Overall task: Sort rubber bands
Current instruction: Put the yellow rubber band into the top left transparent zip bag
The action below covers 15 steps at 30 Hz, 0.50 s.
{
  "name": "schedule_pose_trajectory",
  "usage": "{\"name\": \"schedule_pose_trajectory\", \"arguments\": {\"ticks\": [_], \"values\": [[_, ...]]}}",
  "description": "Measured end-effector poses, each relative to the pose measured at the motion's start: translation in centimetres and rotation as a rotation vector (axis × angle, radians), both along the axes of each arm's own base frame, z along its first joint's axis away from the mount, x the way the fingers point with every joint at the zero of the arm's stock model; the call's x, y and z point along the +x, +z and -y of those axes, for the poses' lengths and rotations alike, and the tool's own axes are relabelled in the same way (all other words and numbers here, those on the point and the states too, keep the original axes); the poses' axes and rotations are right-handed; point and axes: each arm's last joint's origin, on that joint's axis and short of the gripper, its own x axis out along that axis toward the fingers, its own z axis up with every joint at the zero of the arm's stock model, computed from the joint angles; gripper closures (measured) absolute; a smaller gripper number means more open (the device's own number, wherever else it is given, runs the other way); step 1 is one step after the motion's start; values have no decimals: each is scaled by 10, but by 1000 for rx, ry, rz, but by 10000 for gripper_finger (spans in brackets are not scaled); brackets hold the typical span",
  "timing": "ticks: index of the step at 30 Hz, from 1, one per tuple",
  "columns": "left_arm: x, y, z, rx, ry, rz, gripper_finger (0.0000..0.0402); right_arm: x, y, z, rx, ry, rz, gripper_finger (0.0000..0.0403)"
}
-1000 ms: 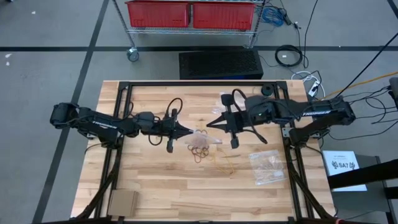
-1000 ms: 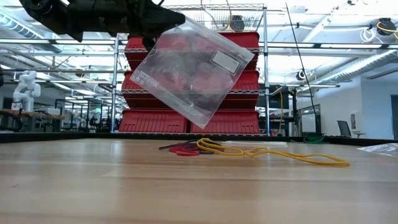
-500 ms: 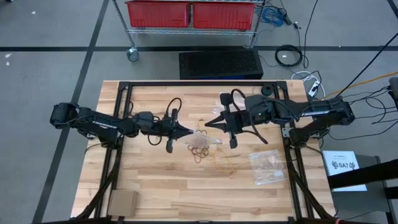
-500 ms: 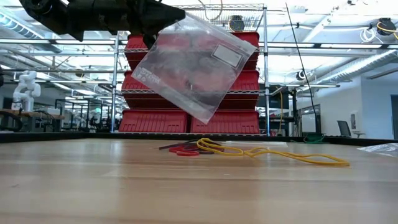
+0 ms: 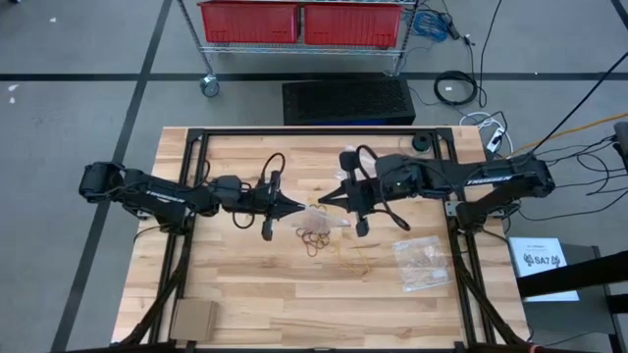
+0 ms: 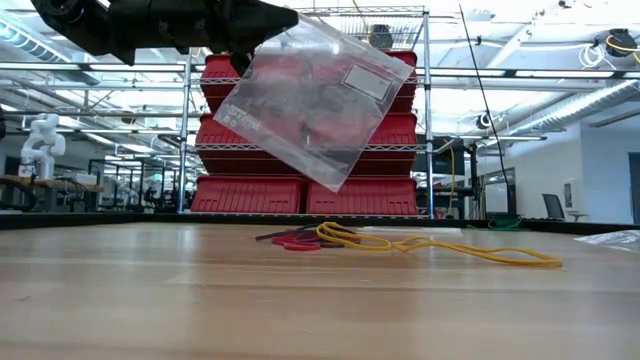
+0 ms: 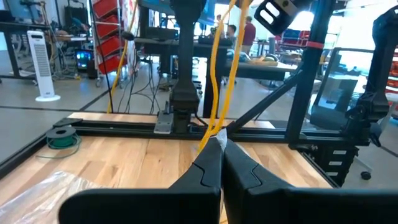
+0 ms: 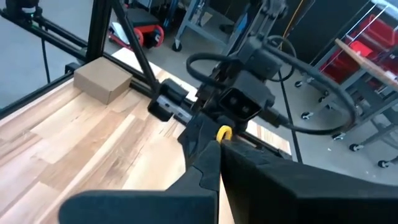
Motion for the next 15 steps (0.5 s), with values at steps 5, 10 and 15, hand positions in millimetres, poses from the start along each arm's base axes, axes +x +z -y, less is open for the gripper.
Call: {"name": "schedule_pose_trajectory", "arguments": {"ticks": [5,10,15], "values": [[0,0,0,0,0,-1,401,-2,3,0,-14,3,19,403],[0,0,0,-1,0,-2,401,-1,4,0,-15,0,28,403],[0,0,0,-2,0,-3,401,-4,7,0,-14,0,43,403]]}}
